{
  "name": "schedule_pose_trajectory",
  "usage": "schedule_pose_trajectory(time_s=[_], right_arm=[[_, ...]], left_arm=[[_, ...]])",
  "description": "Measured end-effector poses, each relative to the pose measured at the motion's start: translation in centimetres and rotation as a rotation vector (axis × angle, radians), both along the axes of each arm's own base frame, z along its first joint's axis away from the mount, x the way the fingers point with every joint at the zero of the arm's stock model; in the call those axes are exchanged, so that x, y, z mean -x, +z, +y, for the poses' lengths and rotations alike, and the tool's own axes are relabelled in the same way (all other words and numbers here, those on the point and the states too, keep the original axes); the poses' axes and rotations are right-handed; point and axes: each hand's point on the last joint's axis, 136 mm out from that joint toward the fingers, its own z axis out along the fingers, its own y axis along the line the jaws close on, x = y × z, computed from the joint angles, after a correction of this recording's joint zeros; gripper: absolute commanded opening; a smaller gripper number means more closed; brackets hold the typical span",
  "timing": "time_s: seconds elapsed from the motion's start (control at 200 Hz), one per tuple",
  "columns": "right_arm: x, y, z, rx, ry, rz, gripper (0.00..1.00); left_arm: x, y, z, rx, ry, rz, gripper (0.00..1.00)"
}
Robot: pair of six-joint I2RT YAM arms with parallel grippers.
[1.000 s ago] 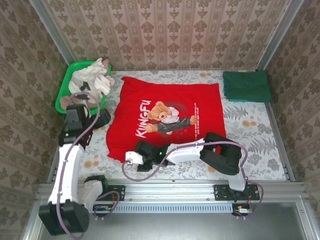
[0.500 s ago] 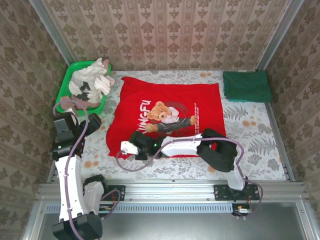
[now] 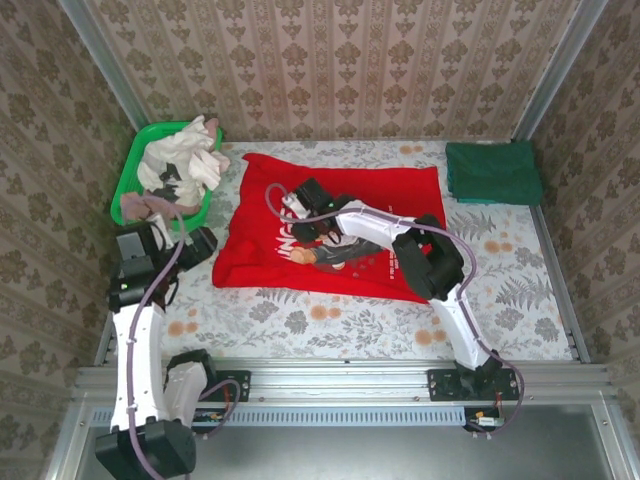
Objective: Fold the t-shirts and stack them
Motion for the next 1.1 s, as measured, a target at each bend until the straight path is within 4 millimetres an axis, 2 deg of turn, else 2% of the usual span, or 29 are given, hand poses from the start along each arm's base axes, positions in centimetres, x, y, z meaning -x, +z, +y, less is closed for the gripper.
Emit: schedule_pose_trajectory(time_s=[0.085, 0.19, 0.25, 0.32, 0.415, 0.525, 0.635, 0.735, 0.785, 0.86, 0.94, 1.1], right_arm=[[2.9, -0.1, -0.9, 0.014, 0.006, 0.025, 0.51], [4.9, 3.1, -0.9, -0.042, 0.014, -0.017, 0.49], [5.4, 5.4, -1.1, -0.092, -0.002, -0.069, 0.47], [5.5, 7.6, -2.5, -0.135, -0.049, -0.121, 0.47], [5.1, 8.4, -5.7, -0.164, -0.140, -0.148, 0.46], [5.2, 6.4, -9.9, -0.131, -0.239, -0.122, 0.46], [6.4, 4.1, -12.8, -0.061, -0.295, -0.086, 0.45], [7.7, 3.6, -14.5, -0.022, -0.337, -0.071, 0.45], [8.3, 3.9, -15.5, -0.020, -0.362, -0.071, 0.46], [9.1, 4.5, -17.0, -0.026, -0.403, -0.074, 0.46], [9.9, 4.9, -18.8, -0.024, -0.459, -0.069, 0.46], [11.7, 5.0, -22.0, -0.023, -0.562, -0.044, 0.43]], left_arm=[[1.2, -2.2, -2.4, 0.009, -0.078, 0.042, 0.96], [2.4, -5.7, -5.9, 0.021, -0.193, 0.146, 0.87], [2.6, -7.4, -8.3, 0.020, -0.265, 0.210, 0.81], [2.3, -9.1, -10.5, 0.009, -0.314, 0.265, 0.79], [1.6, -10.9, -11.9, 0.000, -0.320, 0.314, 0.78], [-0.3, -11.6, -11.2, -0.044, -0.259, 0.336, 0.78], [-3.9, -11.0, -8.6, -0.052, -0.138, 0.304, 0.77], [-6.3, -10.3, -5.4, -0.057, -0.024, 0.273, 0.76], [-7.2, -10.1, -4.6, -0.063, 0.002, 0.261, 0.71], [-8.4, -10.2, -4.5, -0.069, -0.002, 0.258, 0.67], [-9.6, -11.3, -5.0, -0.065, -0.019, 0.271, 0.65], [-9.7, -14.1, -5.4, -0.076, -0.045, 0.331, 0.51]])
